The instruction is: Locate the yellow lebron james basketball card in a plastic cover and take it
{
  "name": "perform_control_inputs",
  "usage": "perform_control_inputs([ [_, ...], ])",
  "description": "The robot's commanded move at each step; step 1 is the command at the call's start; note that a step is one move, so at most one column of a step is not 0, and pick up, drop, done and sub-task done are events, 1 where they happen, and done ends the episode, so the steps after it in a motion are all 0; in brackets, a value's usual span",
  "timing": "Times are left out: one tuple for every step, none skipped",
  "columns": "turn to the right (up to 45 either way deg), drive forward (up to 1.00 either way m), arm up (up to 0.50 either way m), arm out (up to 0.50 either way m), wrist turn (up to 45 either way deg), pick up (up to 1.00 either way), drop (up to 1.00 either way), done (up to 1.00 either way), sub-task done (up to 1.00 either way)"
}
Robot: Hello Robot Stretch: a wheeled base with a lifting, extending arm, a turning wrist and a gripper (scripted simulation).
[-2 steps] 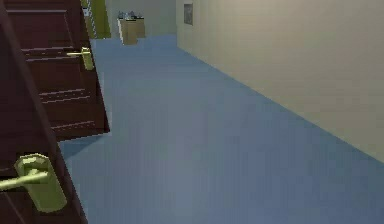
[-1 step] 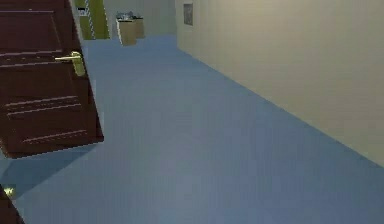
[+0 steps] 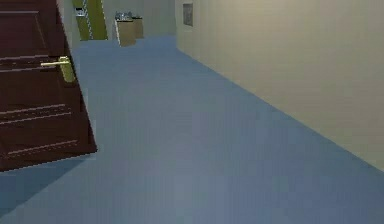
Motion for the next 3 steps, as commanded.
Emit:
perform_control_inputs([
  [45.0, 0.00, 0.00, 0.00, 0.0, 0.00, 0.00, 0.00, 0.00],
  [12.0, 0.00, 0.00, 0.00, 0.0, 0.00, 0.00, 0.00, 0.00],
  [0.0, 0.20, 0.00, 0.00, 0.0, 0.00, 0.00, 0.00, 0.00],
])
